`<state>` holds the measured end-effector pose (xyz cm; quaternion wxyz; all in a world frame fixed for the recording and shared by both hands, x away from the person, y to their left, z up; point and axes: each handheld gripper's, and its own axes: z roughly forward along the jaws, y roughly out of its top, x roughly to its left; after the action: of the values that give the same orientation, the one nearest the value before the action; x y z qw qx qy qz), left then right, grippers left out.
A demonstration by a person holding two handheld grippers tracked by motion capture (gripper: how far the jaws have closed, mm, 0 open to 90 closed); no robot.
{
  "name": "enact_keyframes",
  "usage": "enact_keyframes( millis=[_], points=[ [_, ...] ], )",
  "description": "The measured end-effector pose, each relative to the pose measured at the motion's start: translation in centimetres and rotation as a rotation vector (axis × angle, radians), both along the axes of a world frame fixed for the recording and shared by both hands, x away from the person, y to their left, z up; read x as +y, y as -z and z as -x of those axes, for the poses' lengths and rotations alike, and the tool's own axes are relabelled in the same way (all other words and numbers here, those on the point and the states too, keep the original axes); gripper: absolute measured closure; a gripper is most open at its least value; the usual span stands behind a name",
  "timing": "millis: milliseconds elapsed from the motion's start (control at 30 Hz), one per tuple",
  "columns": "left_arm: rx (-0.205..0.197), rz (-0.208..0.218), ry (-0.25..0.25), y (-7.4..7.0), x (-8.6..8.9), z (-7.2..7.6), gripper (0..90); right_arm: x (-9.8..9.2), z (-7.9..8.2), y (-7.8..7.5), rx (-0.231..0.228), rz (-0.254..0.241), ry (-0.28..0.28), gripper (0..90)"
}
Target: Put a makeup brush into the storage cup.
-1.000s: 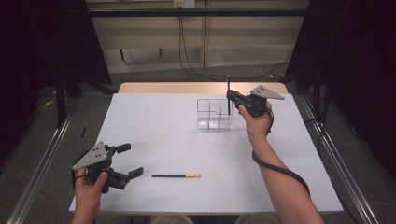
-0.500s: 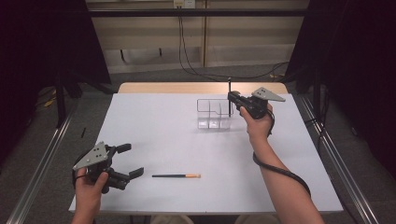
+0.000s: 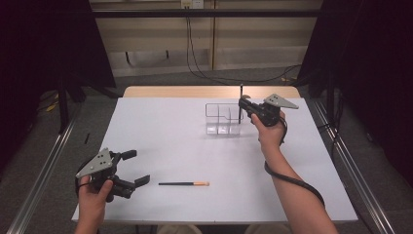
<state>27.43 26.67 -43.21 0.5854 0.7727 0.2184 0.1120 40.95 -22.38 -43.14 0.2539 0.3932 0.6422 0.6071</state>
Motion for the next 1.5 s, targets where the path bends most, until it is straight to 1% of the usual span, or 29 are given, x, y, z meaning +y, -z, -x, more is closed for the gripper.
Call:
enact_keyframes(
  millis=[33, 67, 167, 200, 267, 333, 433, 533, 600, 667, 967, 1200, 1433, 1500],
  points=[
    [0.002, 0.002, -0.002, 0.0, 0.0, 0.0, 0.0, 0.0, 0.0, 0.0, -0.001, -0.004, -0.002, 83.5],
    [0.001, 0.001, -0.001, 0.0, 0.0, 0.0, 0.0, 0.0, 0.1, 0.0, 0.0, -0.008, -0.007, 79.6],
    [0.001, -0.001, -0.001, 0.0, 0.0, 0.0, 0.0, 0.2, 0.4, -0.2, 0.0, -0.019, -0.018, 63.9],
    [0.002, -0.002, -0.001, 0.0, 0.0, 0.0, 0.0, 0.3, 0.5, -0.2, -0.004, -0.013, -0.02, 57.2],
    [0.003, 0.001, -0.002, 0.0, 0.0, 0.1, 0.0, 0.4, 0.6, -0.3, -0.019, -0.012, -0.024, 47.9],
    [0.003, -0.001, 0.001, 0.0, -0.1, 0.1, 0.0, 0.4, 0.8, -0.4, -0.016, -0.021, -0.026, 42.1],
    [0.001, -0.002, -0.001, 0.0, -0.1, 0.1, 0.0, 0.4, 1.1, -0.5, -0.013, -0.017, -0.034, 33.0],
    [0.002, -0.005, -0.003, 0.0, 0.0, 0.2, 0.0, 0.3, 1.4, -0.6, -0.005, -0.014, -0.034, 26.3],
    [-0.001, -0.007, -0.004, 0.0, 0.0, 0.2, 0.0, 0.3, 1.6, -0.6, -0.008, -0.009, -0.031, 23.7],
    [0.005, 0.001, -0.007, 0.0, 0.0, 0.3, 0.0, 0.3, 1.8, -0.6, -0.001, -0.021, -0.04, 21.0],
    [0.003, 0.001, -0.005, 0.1, 0.0, 0.3, 0.0, 0.2, 2.6, -0.7, -0.001, 0.002, -0.054, 14.9],
    [0.0, 0.005, -0.007, 0.0, 0.0, 0.1, 0.0, 0.0, 3.1, -1.0, -0.001, 0.009, -0.064, 11.9],
    [-0.001, 0.001, -0.004, 0.0, -0.1, 0.3, 0.0, 0.0, 3.7, -1.3, 0.003, 0.01, -0.075, 10.4],
    [-0.001, 0.001, -0.007, 0.0, -0.1, 0.4, 0.0, 0.0, 3.8, -1.4, 0.005, 0.017, -0.079, 9.8]
  ],
)
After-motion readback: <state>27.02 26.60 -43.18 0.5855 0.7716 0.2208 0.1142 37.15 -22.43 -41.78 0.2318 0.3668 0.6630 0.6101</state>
